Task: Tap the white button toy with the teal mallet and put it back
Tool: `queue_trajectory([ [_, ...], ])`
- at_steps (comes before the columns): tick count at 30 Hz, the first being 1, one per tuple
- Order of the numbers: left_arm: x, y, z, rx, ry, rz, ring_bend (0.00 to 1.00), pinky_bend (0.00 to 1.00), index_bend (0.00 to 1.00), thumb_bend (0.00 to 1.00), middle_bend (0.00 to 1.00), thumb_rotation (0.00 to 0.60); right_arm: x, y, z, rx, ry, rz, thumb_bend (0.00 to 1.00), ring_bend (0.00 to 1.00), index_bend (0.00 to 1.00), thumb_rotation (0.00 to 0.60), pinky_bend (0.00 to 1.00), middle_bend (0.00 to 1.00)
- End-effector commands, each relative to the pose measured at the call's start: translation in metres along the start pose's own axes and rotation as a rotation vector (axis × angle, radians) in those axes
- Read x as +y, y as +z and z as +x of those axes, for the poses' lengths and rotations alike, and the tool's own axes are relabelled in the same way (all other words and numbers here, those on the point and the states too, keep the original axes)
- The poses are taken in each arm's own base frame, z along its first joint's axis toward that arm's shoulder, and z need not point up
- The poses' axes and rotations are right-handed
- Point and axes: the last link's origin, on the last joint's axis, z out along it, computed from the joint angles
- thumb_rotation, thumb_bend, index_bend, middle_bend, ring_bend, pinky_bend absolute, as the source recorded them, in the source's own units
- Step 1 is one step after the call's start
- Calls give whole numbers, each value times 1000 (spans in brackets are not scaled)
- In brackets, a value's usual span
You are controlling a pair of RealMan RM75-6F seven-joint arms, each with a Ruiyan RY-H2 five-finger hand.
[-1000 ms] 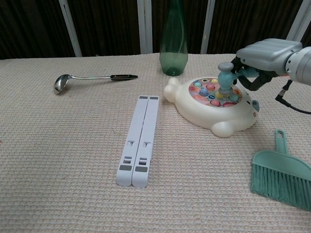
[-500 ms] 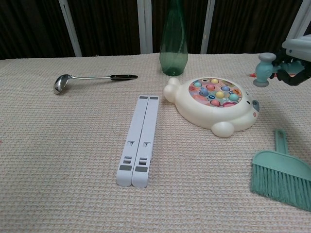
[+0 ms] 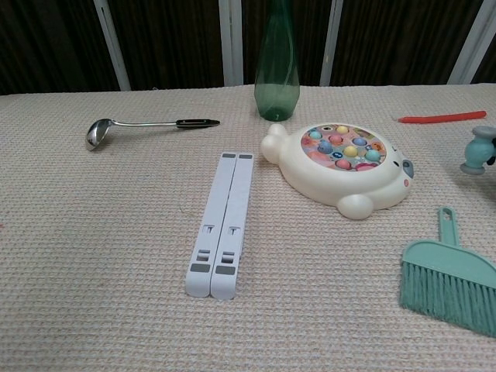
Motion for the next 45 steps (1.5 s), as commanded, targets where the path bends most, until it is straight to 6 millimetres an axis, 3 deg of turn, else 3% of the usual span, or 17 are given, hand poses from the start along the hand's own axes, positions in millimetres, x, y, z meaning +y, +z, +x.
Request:
queue_trajectory([
  [1,1,0,0,-2,0,-3,0,0,0,90,0,600,1,0,-13,-27,15,2,834,418,656,600,272,680],
  [12,1,2,0,-4,3,1,0,0,0,90,0,600,3,3,-15,-32,38,-2,578,368,595,600,246,630],
  [45,0,4,-3,-12,1,6,0,0,0,90,0,600,5,7,-5,-121,59,-42,561,178,351,600,125,378],
])
